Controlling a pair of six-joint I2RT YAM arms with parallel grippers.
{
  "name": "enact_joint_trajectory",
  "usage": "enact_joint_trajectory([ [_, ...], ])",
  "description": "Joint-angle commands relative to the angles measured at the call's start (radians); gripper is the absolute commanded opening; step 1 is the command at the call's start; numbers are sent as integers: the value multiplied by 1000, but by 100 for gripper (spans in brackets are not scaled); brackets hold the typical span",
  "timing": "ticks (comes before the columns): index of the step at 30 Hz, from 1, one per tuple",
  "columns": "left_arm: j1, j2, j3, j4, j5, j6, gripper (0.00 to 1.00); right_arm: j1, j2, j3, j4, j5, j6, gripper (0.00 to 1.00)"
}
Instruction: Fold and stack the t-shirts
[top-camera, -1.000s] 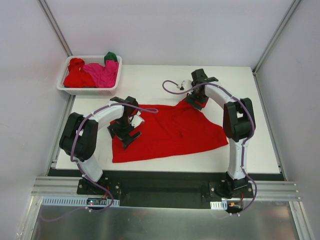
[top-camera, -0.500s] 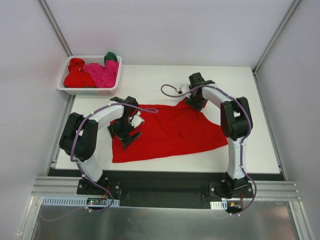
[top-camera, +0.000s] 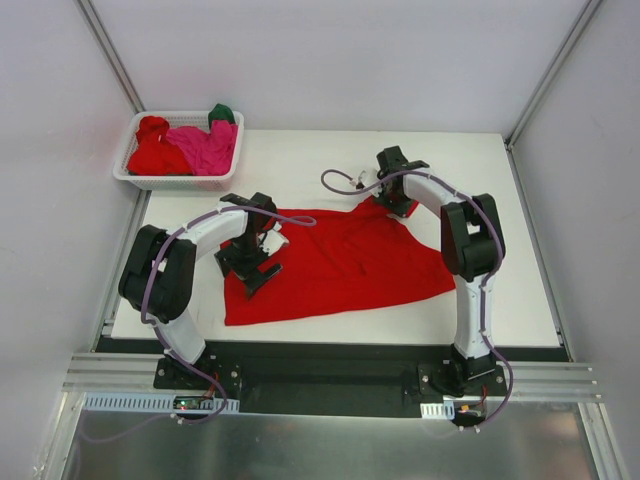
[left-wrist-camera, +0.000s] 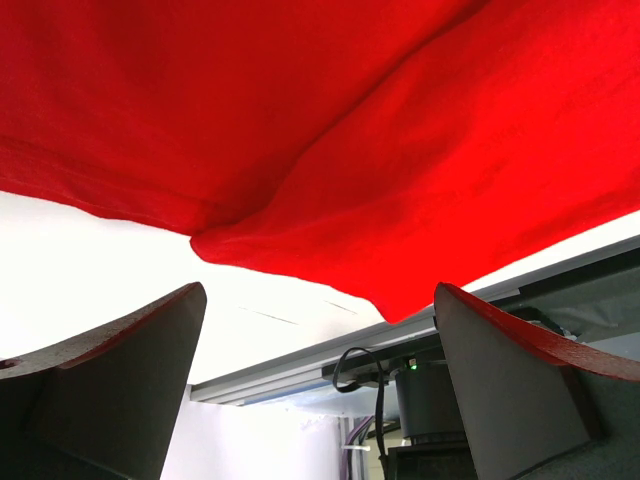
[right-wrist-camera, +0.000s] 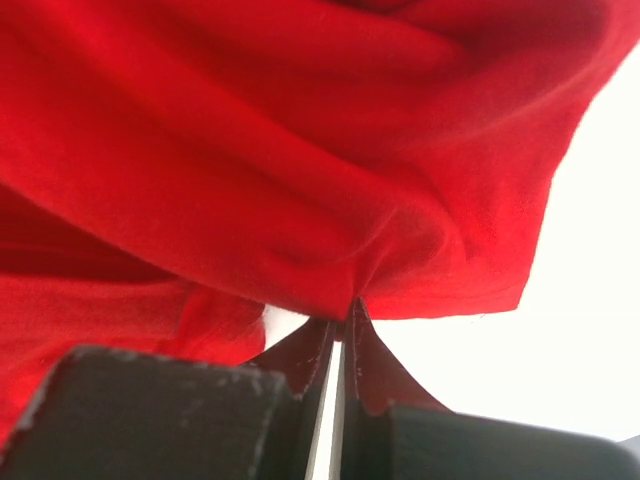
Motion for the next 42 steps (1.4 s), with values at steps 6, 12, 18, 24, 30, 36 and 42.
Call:
enact_joint_trajectory([
  [6, -8, 15, 26, -13, -8, 3, 99, 20, -115, 141, -111, 19, -7, 1],
  [12, -16, 20, 30, -12, -2, -4, 99, 40, -90, 223, -123, 18, -20, 1],
  [18, -23, 6, 22, -10, 0, -10, 99, 69, -70, 228, -50, 19, -40, 1],
  [24, -25, -12, 0, -10, -12, -6, 99, 92, -64, 219, 4, -11, -27, 1],
  [30, -25, -26, -15, -10, -12, -12, 99, 119, -88, 188, 93, 10, -32, 1],
  [36, -25, -37, -27, -7, -3, -17, 99, 126, -101, 182, 133, 32, -32, 1],
  [42, -30, -47, -33, -9, 5, -21, 99, 132, -81, 178, 205, 88, -47, 1],
])
